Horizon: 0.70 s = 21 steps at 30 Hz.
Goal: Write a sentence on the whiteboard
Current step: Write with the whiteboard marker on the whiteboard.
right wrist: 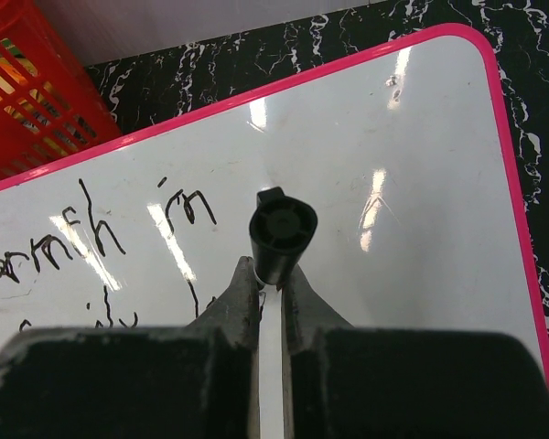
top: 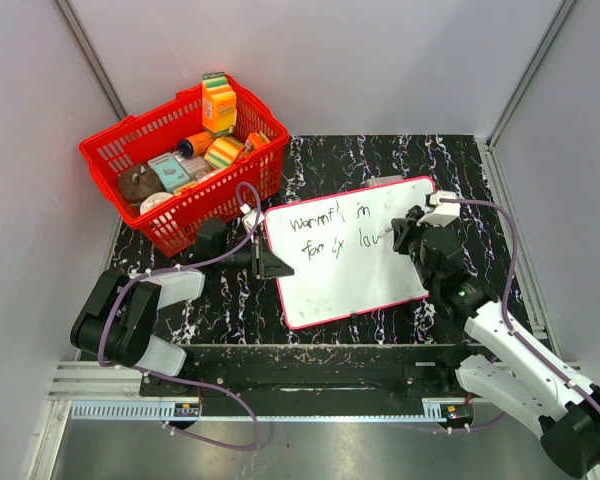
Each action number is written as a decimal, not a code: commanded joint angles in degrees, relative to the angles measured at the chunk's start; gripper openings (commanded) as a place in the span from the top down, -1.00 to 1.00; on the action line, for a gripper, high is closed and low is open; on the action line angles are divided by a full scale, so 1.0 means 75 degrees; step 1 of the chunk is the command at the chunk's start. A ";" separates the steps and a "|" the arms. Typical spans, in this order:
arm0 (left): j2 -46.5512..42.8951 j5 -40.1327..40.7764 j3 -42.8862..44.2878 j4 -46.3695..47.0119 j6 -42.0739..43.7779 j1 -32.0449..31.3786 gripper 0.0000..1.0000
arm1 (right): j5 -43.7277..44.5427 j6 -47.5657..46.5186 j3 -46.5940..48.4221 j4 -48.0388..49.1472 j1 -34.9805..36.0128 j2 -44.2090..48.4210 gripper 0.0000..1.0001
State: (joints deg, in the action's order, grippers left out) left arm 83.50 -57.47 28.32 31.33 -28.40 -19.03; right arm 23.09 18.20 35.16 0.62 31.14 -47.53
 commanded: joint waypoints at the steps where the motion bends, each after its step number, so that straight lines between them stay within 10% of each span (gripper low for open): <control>1: 0.0139 0.0749 -0.0131 -0.0053 0.1185 0.0041 1.00 | 0.0273 -0.0118 0.0351 0.0456 0.0044 0.0009 1.00; 21: 0.0140 0.0737 -0.0131 -0.0052 0.1174 0.0041 1.00 | 0.0108 -0.0047 0.0105 -0.0024 0.0044 0.0935 1.00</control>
State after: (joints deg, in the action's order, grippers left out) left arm 83.50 -57.52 28.32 31.38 -28.38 -19.03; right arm 22.90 18.22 35.46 0.38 31.14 -40.23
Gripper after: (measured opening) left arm 0.127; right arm 0.077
